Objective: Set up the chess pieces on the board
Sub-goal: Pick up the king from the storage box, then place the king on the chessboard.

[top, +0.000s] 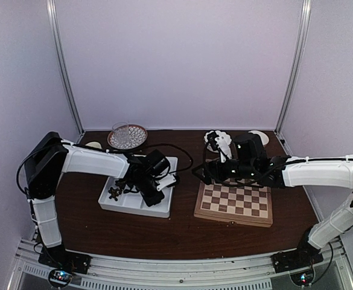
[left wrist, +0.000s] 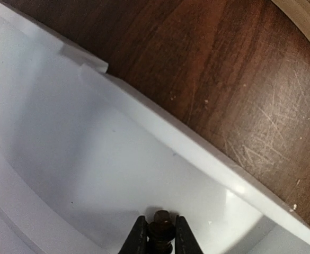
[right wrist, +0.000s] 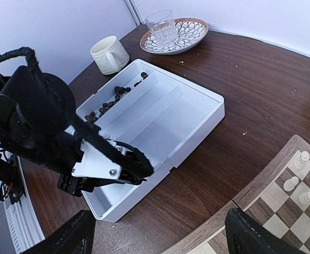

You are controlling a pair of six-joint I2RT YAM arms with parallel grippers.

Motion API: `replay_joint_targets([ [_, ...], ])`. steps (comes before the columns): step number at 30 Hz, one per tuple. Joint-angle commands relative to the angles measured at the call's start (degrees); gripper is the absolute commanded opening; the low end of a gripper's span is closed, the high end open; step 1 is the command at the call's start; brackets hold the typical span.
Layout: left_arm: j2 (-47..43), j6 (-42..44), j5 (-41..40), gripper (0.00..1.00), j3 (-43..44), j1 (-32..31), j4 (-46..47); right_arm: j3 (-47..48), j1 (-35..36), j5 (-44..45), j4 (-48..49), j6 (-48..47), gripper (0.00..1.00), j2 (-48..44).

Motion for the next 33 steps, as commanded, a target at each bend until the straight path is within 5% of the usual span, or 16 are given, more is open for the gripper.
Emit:
replay_joint_targets([
  [1, -5.29, -0.75, -0.21, 0.12, -4.39, 0.18, 2.53, -0.56, 0.08, 0.18, 1.49, 0.08, 0.88, -1.18],
  [19, -23.39, -6.53, 7.91, 0.1, -18.65, 0.19, 23.04, 0.43, 0.22, -3.88, 2.01, -0.28, 0.88, -0.48],
  [24, -22.2, -11.19, 14.66, 0.1, -16.95, 0.06, 28.98, -1.58, 0.16, -0.47, 2.25, -0.45, 0.89, -3.74],
  [33, -13.37, -18.15, 13.48, 0.1, -12.84, -2.33, 43.17, -7.01, -2.08, 10.34, -3.38, 1.7, 0.9, -12.98],
])
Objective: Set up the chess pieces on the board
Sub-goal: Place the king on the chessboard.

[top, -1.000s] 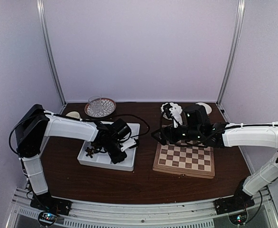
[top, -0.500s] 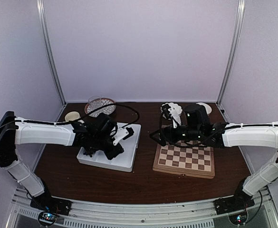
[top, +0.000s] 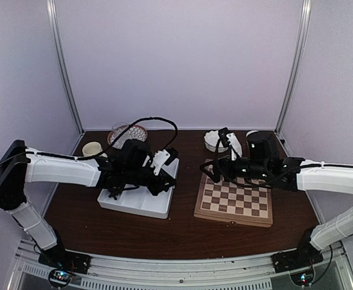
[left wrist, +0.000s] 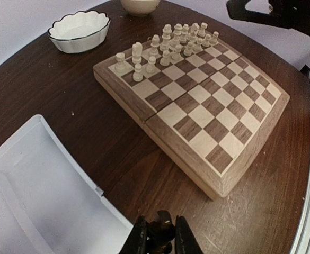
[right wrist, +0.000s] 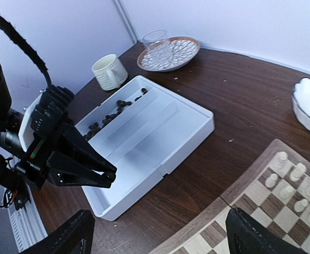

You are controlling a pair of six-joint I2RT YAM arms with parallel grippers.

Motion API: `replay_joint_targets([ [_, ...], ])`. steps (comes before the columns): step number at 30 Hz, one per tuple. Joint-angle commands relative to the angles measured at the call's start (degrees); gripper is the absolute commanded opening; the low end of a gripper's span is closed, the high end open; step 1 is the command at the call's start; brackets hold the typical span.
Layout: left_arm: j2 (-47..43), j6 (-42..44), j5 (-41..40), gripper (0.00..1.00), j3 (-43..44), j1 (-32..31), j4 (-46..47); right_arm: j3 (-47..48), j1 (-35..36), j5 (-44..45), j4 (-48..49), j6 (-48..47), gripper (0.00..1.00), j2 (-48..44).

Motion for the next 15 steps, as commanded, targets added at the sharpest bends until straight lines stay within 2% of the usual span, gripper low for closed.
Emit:
replay_joint_targets([
  [1, 6.61, -4.27, -0.84, 0.1, 4.58, -2.41, 11.95, -5.52, -1.66, 10.85, -2.09, 1.49, 0.9, -7.04],
  [4, 10.89, -4.41, -2.31, 0.1, 7.88, -4.46, 15.58, -10.23, -3.01, 16.03, -0.69, 2.33, 0.9, -11.19],
  [9, 16.69, -2.24, -7.32, 0.1, 11.98, -8.27, 20.26, -13.57, -5.52, 18.46, -1.37, 3.65, 0.91, -13.81],
  [15, 21.7, -2.04, -12.17, 0.09, 10.82, -10.99, 31.42, -15.93, -7.69, 21.17, 0.04, 6.07, 0.9, -13.84],
])
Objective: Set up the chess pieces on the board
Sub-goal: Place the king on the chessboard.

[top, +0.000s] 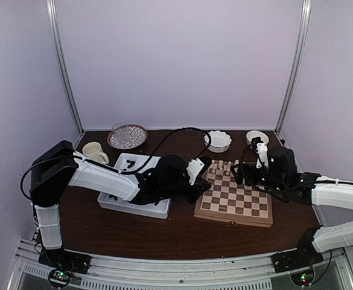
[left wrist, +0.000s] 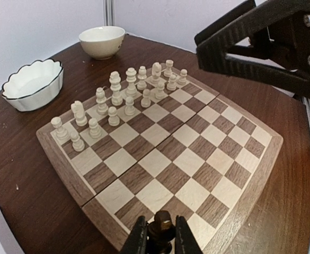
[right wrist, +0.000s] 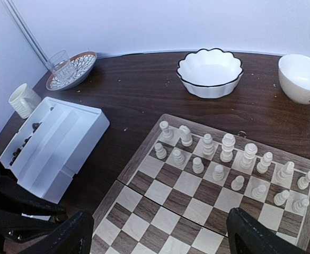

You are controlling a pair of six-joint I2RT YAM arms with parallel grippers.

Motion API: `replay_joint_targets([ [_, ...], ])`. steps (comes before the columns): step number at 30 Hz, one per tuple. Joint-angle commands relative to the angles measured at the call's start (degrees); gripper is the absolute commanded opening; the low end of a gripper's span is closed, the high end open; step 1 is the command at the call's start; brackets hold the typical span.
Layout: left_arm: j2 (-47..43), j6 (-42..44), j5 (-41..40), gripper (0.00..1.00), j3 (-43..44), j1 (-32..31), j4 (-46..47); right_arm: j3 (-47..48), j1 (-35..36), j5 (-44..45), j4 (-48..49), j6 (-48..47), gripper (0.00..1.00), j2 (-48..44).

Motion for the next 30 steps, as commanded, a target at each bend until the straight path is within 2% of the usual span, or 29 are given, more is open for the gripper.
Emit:
replay_joint_targets([
  [1, 3.14, 0.73, -5.37, 0.09, -0.19, -1.38, 13.18, -2.3, -1.4, 3.99, 1.65, 2.23, 0.9, -1.05],
  [7, 6.36, 2.69, -7.42, 0.1, -0.58, -3.84, 19.91, -3.62, -1.85, 4.85, 2.88, 2.24, 0.9, -2.36],
  [14, 9.26, -0.31, -5.68, 0.12, -5.61, -4.2, 31.22, -3.79, -1.94, 4.09, 3.54, 1.93, 0.91, -2.57],
  [30, 12.0, -1.64, -7.32, 0.15, -8.18, -4.73, 32.86, -3.43, -1.96, 1.89, 4.0, 1.89, 0.9, -1.99],
])
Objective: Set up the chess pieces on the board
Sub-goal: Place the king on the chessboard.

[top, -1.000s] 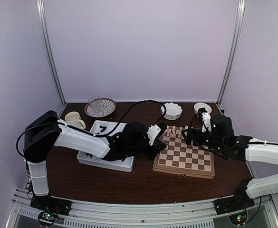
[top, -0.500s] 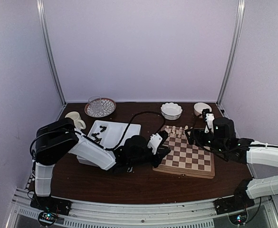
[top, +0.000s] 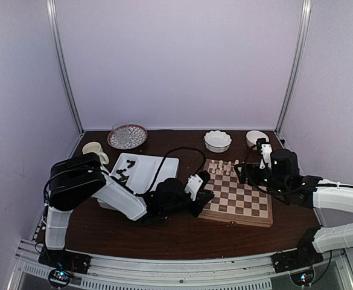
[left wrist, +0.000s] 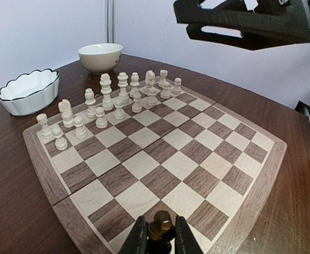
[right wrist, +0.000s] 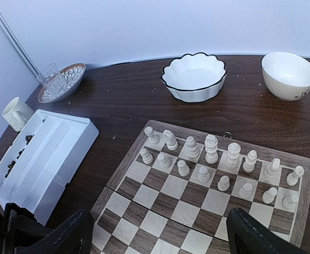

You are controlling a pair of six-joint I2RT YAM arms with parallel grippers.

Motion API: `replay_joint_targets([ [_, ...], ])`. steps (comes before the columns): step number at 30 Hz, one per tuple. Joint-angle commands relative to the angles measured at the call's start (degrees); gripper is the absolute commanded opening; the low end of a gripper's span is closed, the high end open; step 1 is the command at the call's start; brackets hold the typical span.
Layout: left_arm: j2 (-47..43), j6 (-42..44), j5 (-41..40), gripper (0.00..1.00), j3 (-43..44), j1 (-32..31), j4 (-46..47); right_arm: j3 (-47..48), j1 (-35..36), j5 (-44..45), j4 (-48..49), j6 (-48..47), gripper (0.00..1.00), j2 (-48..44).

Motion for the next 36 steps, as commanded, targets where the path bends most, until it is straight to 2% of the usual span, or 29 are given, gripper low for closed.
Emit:
replay_joint_targets([
  [1, 1.96, -0.64, -1.06, 0.15, -0.75, -0.33, 4.22, -0.2, -0.37, -0.76, 1.36, 0.23, 0.9, -0.07],
  [6, 2.56, -0.72, -1.01, 0.19, -0.49, -0.42, 4.71, -0.09, -0.37, -1.14, 1.34, 0.18, 0.91, -0.08],
  [12, 2.48, -1.09, -1.82, 0.37, -0.79, -0.44, 4.05, -0.04, -0.37, -1.49, 1.36, 0.22, 0.91, 0.02],
  [14, 2.29, -1.07, -1.83, 0.4, -0.92, -0.51, 3.95, -0.06, -0.37, -1.48, 1.36, 0.16, 0.91, 0.02],
  [25, -0.9, -0.99, -2.46, 0.41, -2.73, -0.6, -0.71, 0.0, -0.37, -1.48, 1.13, 0.13, 0.9, -0.5],
  [29, -4.32, -0.86, -1.22, 0.44, -2.98, -0.58, -7.39, 0.22, -0.36, -1.96, 0.89, -0.1, 0.91, -0.45],
  [32, -7.24, 0.53, 1.71, 0.52, -3.57, -0.59, -11.7, 1.11, -0.37, -4.02, 0.16, -0.62, 0.91, -0.02],
  [36, -8.59, 2.0, 4.79, 0.55, -0.12, -0.29, -21.47, 1.57, -0.37, -6.11, 0.28, -0.68, 0.91, 0.7],
])
